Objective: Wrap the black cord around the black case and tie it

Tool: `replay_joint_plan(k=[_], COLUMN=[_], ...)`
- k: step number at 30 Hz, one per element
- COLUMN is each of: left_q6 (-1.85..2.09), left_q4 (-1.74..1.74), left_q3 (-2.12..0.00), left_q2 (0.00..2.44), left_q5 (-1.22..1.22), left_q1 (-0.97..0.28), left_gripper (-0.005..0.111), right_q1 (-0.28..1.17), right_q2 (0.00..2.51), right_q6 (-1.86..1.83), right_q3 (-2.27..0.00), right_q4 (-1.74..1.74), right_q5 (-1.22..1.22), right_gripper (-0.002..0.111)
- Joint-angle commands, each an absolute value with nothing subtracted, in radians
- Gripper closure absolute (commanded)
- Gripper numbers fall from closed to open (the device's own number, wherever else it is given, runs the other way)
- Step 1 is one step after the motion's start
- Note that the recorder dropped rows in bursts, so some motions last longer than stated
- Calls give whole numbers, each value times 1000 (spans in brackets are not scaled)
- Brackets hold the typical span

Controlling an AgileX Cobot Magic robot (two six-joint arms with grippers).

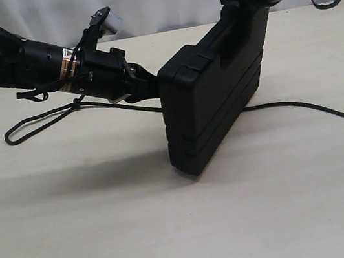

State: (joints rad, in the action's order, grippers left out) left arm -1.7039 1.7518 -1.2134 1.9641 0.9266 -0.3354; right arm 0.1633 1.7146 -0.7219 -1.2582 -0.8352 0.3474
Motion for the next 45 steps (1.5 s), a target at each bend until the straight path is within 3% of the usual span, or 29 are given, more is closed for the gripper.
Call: replay_joint_plan(k=[1,10,19,24,28,35,45], left_q6=[-1716,-1706,-1704,-1699,-1682,-1672,-1672], left_q4=[1744,1744,1744,1744,1744,1744,1744], left_q3=[-1210,-1210,-1210,-1210,-1210,-1210,-1210], left_q2=[1963,1963,1963,1963,1963,1963,1963], left_q5=[944,934,928,918,918,914,956], left_q1=[-337,-337,-337,-337,-335,-335,-335], left_gripper=[107,107,107,107,107,107,107], right_q1=[165,165,165,136,105,96,96], right_q2=[1713,1671,1552,1456,1425,1425,1553], right_q6=[-720,-746,-738,-454,-361,-379,-457], right_q3=[-1257,-1274,-1278,-1254,-1178,-953,-906], right_q4=[-823,-823,-807,-557,-476,-494,-606], right_q5=[362,394,423,527,553,360,199], right_gripper=[90,71,69,69,76,104,104])
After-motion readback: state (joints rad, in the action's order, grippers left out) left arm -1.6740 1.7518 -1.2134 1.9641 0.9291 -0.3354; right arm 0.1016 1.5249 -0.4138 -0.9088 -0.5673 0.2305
